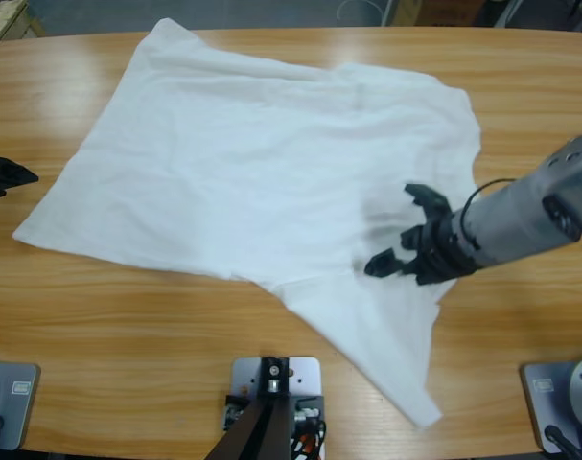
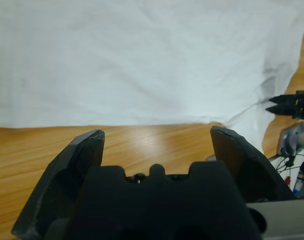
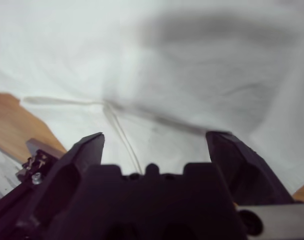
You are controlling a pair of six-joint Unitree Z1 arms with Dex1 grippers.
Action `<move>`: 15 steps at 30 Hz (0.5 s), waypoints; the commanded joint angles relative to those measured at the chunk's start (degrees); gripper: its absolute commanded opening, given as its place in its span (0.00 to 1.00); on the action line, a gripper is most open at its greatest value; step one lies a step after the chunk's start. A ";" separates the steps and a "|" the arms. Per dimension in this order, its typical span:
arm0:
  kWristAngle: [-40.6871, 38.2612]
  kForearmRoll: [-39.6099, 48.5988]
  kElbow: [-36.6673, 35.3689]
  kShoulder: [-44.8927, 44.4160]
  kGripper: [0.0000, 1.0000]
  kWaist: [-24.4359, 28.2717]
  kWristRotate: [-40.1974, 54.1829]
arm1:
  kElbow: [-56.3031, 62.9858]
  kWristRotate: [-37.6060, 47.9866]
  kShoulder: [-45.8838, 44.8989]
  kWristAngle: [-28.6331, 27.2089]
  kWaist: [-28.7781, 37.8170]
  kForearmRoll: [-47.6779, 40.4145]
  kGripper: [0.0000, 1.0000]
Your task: Fold clothes
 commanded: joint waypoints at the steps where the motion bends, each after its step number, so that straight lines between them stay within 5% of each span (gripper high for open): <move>1: 0.59 -0.73 1.88 2.10 0.82 0.42 -0.71 | -4.61 -6.68 0.73 -0.75 -8.33 6.36 0.83; 7: 0.59 -0.82 1.93 2.29 0.82 0.42 -0.71 | -8.30 -10.78 1.96 -0.82 -14.90 10.57 0.83; 15: 0.59 -0.85 1.88 2.45 0.82 0.42 -0.71 | -8.99 -11.27 5.44 -0.71 -15.71 10.61 0.83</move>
